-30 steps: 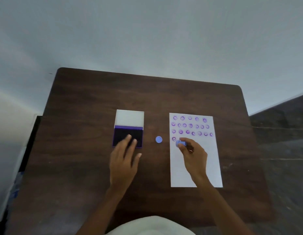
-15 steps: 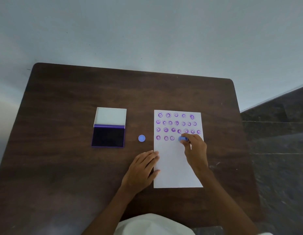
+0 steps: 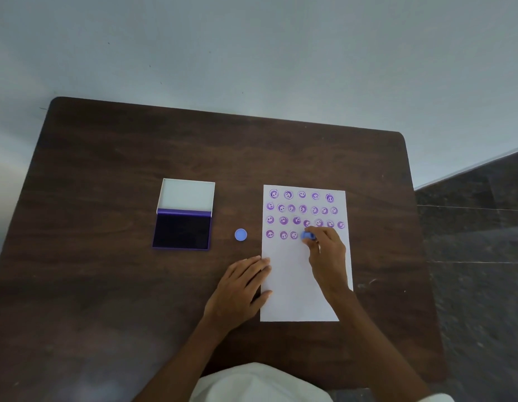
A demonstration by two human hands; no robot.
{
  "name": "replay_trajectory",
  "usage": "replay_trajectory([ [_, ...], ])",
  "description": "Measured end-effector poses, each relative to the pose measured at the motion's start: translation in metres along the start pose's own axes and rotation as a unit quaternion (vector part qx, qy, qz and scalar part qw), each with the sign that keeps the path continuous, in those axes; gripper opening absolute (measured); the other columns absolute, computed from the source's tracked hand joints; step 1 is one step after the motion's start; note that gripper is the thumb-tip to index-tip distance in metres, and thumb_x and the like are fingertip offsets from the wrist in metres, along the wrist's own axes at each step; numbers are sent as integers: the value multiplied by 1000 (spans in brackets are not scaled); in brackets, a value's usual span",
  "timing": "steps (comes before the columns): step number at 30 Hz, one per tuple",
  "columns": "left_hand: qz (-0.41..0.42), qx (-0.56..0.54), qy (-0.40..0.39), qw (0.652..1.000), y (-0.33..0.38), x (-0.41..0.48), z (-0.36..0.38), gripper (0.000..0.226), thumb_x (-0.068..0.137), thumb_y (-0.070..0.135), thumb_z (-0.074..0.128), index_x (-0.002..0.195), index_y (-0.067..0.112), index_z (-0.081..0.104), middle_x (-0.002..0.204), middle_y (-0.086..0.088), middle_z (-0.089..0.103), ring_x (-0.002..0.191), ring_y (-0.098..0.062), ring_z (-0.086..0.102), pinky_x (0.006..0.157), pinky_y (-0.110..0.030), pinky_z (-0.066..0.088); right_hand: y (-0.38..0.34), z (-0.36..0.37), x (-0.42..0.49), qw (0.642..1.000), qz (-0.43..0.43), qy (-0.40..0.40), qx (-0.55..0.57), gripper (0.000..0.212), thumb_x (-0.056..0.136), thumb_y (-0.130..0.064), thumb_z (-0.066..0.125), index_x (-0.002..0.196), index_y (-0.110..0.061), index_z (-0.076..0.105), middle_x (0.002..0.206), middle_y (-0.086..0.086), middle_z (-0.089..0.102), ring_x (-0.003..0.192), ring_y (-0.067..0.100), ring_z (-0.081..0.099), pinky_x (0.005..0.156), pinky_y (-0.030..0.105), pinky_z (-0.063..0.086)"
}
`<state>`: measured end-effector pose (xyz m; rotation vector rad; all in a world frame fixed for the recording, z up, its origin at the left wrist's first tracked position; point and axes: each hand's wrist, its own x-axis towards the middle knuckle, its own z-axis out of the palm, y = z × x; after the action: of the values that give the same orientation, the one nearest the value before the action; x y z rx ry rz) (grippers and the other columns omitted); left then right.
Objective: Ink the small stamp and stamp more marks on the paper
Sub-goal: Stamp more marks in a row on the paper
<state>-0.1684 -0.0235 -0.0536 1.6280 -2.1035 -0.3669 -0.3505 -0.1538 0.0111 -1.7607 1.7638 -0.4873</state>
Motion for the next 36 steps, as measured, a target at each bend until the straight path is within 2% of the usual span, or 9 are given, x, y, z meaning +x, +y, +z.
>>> replay_trajectory([
  [5,1,2,3,1000,1,1,-2,47,92,44,59,128,14,65,138,-3,61,128,-21,57,105,-40,49,1,7,-1,997,56,7,48,13,91,-10,62,103,-12,62,103,-7,61,86,-6,60,62,-2,42],
  [8,-1,1,5,1000,2,1,-3,47,91,43,61,128,14,65,138,-3,62,128,-21,57,104,-39,49,-3,11,-2,996,74,31,25,9,90,-16,65,96,-18,58,101,-8,68,86,6,66,54,5,48],
  [13,-5,-3,4,1000,1,1,0,48,91,44,61,129,15,64,138,-1,61,130,-19,55,105,-38,49,-3,6,-1,993,-50,41,-96,29,76,-8,79,102,-7,66,104,10,65,89,19,59,74,32,60],
  [18,-7,-10,1,1000,0,0,3,46,94,44,58,130,16,63,138,2,61,133,-16,50,110,-35,43,2,7,0,992,-106,41,-61,26,76,-8,77,98,-6,63,100,11,66,86,20,62,77,30,59],
  [24,-4,-6,17,1000,2,-1,5,46,94,42,59,130,15,64,138,1,61,134,-16,50,114,-34,38,8,9,1,997,-33,25,-61,26,79,1,62,95,-18,70,99,6,59,88,14,52,80,38,54],
  [26,0,0,35,999,3,-3,5,45,94,41,60,127,11,66,136,-3,63,131,-19,53,113,-35,40,7,9,-1,995,-80,32,-54,21,80,-4,72,98,-12,66,102,8,63,90,17,59,80,29,56],
  [30,12,23,50,998,4,-3,5,44,93,40,63,123,8,68,132,-8,65,126,-22,59,109,-37,46,6,-1,3,991,-118,8,-54,26,77,-13,77,99,-6,64,98,3,65,90,2,59,82,10,52],
  [34,12,20,56,998,5,-2,5,44,93,40,64,122,7,68,131,-7,66,125,-22,60,108,-38,46,9,-8,9,968,-211,-9,-135,35,69,-7,83,100,-2,68,96,13,69,86,27,65,81,38,60],
  [36,10,13,59,998,5,-1,4,44,93,40,64,122,8,69,130,-7,67,124,-22,60,108,-38,47,11,-7,9,969,-209,0,-134,37,68,-7,84,100,-2,67,96,14,69,86,28,65,80,39,60],
])
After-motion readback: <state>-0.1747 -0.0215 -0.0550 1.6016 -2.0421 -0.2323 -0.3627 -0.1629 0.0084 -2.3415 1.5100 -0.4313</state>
